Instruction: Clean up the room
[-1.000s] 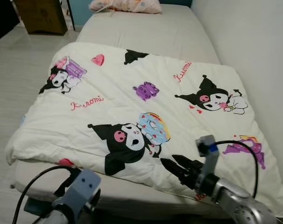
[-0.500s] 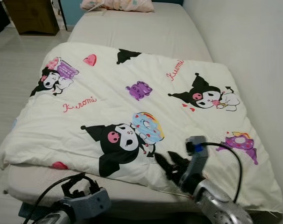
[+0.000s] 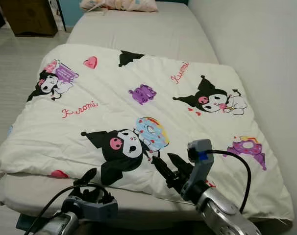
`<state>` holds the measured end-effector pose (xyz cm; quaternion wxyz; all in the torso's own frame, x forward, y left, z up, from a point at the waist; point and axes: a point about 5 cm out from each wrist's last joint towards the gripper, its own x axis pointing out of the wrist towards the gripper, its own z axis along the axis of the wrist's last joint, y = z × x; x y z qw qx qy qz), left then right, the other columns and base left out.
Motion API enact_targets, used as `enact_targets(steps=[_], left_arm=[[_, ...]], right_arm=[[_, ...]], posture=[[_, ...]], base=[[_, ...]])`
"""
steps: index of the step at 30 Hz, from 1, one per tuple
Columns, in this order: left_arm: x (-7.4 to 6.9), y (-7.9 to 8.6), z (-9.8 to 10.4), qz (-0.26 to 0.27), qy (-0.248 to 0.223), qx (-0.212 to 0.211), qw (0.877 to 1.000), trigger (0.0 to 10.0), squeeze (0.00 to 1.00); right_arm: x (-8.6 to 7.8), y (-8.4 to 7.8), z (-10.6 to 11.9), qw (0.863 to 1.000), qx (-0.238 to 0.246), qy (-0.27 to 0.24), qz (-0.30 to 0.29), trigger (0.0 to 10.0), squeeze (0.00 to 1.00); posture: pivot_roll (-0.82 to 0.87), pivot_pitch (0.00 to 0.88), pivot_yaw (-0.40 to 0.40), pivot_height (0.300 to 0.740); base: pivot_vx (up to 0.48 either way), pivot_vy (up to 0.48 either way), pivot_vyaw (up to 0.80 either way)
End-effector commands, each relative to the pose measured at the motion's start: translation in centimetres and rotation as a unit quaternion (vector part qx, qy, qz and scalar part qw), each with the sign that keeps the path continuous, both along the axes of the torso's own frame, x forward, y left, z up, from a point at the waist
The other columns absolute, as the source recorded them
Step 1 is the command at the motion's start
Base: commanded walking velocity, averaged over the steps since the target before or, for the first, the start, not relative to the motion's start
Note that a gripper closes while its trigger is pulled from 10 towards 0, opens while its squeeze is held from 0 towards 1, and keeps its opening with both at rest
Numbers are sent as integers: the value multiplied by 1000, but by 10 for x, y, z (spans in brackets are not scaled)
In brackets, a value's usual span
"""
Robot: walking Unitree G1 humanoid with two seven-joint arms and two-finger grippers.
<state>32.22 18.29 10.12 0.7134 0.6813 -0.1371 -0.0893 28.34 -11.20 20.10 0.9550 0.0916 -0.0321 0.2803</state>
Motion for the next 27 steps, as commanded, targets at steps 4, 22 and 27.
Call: enact_targets(steps=[4, 22, 27], left_arm=[[1, 10, -7, 1, -23, 24, 999, 10000, 0], [18, 15, 1, 1, -92, 39, 995, 10000, 0], [26, 9, 8, 1, -95, 27, 995, 0, 0]], right_arm=[[-18, 2, -4, 999, -6, 10, 40, 10000, 0], [-67, 22, -23, 963, -112, 51, 241, 10000, 0], [-66, 19, -23, 964, -113, 53, 233, 10000, 0]], posture=[[-14, 501, -46, 547], [-46, 497, -64, 547], [-49, 495, -64, 547]], base=[[0, 0, 0], [0, 0, 0], [0, 0, 0]])
